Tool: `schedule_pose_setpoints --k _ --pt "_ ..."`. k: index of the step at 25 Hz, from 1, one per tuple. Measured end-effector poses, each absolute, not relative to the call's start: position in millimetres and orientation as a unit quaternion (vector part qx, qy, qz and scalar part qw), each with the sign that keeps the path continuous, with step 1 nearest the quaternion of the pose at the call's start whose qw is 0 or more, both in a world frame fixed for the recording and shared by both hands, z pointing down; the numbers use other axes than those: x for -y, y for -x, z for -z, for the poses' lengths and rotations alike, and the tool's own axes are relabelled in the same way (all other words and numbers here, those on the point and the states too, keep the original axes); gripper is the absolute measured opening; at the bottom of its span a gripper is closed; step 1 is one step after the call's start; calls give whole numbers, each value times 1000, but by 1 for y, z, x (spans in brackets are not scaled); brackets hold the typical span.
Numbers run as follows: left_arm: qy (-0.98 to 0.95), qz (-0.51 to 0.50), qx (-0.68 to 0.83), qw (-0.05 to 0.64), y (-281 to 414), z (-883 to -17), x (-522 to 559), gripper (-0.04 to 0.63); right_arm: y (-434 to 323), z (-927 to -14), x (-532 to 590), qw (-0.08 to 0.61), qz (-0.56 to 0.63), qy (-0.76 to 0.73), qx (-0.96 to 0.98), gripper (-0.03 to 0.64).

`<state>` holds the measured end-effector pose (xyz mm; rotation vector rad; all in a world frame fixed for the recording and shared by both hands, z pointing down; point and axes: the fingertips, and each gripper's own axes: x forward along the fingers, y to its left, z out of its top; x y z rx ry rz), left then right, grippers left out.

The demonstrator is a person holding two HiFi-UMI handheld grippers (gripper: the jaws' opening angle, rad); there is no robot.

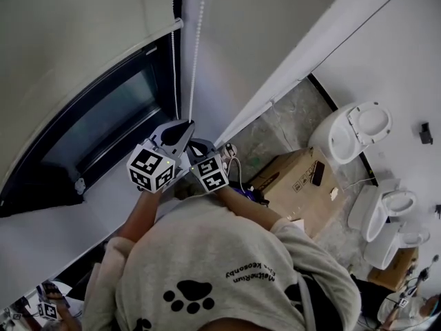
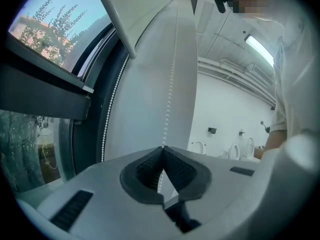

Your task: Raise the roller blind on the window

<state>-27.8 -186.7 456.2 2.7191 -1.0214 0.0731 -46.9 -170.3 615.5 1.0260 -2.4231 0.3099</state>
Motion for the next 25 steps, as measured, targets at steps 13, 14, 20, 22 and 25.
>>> schedule_pose_setpoints --k 13,14,20,22,25 --pt "-933 -20 341 114 23 -452 185 8 36 -543 165 211 -32 -389 896 101" --pt "-932 -19 342 114 24 -452 186 8 33 -536 166 204 -35 -395 895 104" --pt "-931 -9 345 120 30 -456 187 8 17 -485 161 164 -14 -413 896 117" --pt "-931 -4 344 123 32 -456 187 8 17 -458 161 137 -9 -418 898 116" --pt "-931 2 342 126 33 -455 183 8 18 -420 165 102 -13 -421 901 115"
